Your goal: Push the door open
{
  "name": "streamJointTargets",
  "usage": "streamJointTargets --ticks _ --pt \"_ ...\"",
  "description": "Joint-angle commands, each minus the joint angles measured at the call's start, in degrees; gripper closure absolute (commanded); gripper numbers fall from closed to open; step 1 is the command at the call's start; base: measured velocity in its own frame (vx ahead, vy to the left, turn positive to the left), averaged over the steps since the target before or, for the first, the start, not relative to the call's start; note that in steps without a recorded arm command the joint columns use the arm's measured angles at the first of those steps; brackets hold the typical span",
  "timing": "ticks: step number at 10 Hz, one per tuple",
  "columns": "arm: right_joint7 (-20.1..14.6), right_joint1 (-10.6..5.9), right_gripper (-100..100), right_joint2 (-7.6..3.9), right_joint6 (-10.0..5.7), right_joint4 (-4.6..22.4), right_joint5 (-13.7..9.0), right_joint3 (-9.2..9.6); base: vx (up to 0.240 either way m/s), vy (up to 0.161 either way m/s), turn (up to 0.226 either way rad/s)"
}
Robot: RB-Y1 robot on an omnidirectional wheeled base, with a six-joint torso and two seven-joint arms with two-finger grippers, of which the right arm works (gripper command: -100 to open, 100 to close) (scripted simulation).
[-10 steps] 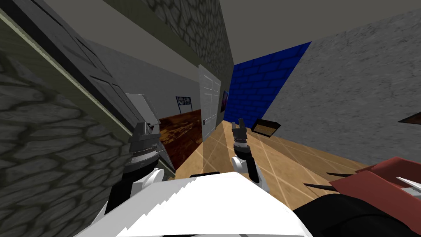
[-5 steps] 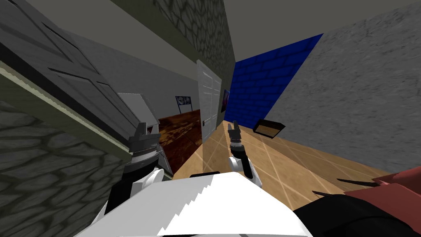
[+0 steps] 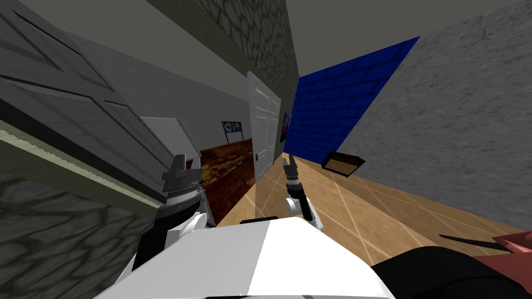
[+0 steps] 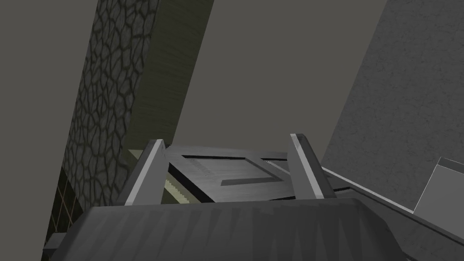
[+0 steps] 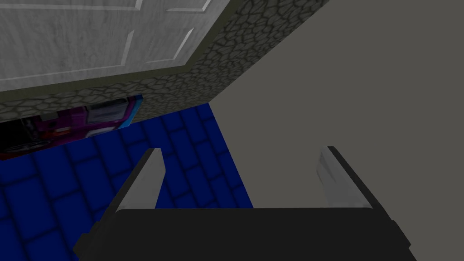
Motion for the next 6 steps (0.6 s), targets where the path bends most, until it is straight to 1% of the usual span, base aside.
streamJointTargets --ticks 1,6 --pt "-0.18 -0.73 -100 -0.06 -0.62 2.35 0.04 1.05 0.093 -0.021 0.018" --pt "-0.97 -2.99 -100 -0.51 -1.79 8.99 -0.03 4.13 0.096 -0.024 0.018"
